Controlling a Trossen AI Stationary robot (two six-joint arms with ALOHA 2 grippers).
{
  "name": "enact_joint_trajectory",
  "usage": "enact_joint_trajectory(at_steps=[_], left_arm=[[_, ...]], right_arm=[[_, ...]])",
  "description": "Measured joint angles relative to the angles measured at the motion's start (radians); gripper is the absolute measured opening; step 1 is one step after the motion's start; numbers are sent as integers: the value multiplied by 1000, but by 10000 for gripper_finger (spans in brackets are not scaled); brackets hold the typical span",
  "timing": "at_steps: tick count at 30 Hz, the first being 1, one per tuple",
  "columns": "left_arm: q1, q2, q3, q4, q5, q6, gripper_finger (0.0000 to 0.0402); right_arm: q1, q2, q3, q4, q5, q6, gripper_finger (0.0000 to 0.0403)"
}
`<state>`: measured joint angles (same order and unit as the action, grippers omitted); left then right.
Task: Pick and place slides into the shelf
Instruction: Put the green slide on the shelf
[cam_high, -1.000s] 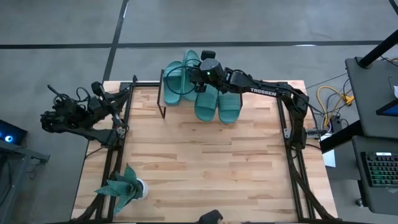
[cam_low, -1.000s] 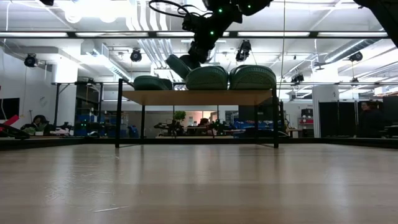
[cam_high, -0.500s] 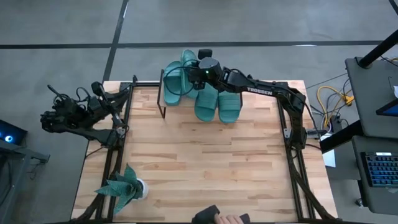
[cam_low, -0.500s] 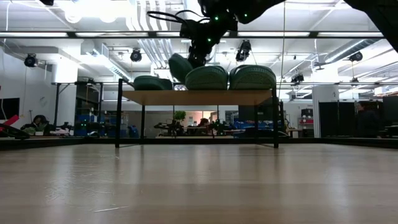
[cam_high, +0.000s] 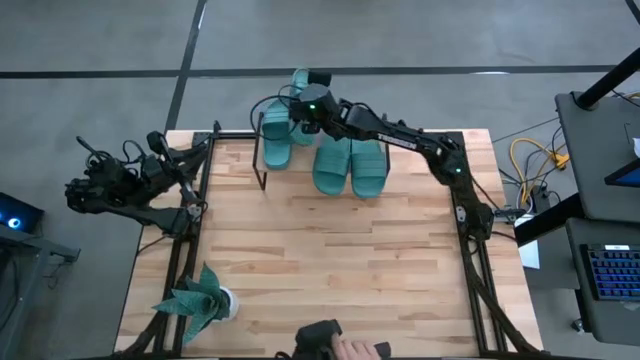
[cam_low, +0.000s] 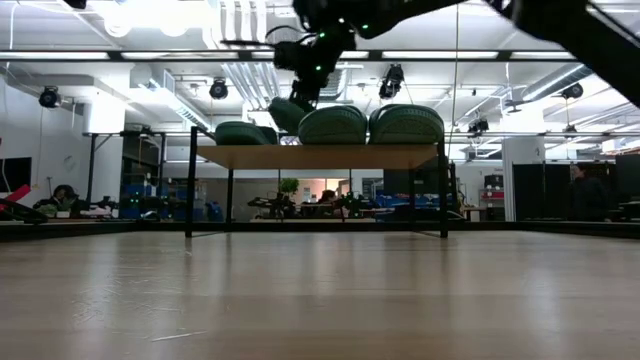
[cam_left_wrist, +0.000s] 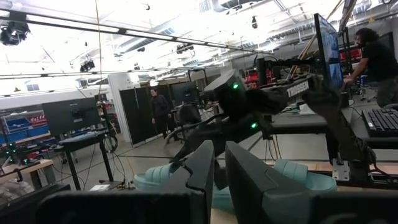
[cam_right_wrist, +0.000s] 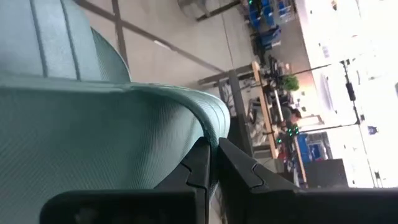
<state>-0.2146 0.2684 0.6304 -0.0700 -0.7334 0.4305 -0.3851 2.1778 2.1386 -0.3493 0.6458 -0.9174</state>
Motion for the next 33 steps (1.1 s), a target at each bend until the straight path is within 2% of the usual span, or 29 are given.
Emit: enact_joint_trajectory(at_steps=[5, 6, 8, 18, 33], left_arm=[[0, 0, 0, 0, 0, 0, 27], [0, 0, 0, 0, 0, 0, 27], [0, 0, 0, 0, 0, 0, 27], [0, -1, 0, 0, 0, 0, 27], [0, 0, 0, 0, 0, 0, 27]], right_arm=[[0, 122, 211, -141, 22, 19, 13], [0, 129, 219, -143, 32, 21, 12], [1, 116, 187, -108, 63, -13, 12], [5, 86, 180, -158, 167, 8, 11], [24, 86, 138, -165, 167, 50, 11]])
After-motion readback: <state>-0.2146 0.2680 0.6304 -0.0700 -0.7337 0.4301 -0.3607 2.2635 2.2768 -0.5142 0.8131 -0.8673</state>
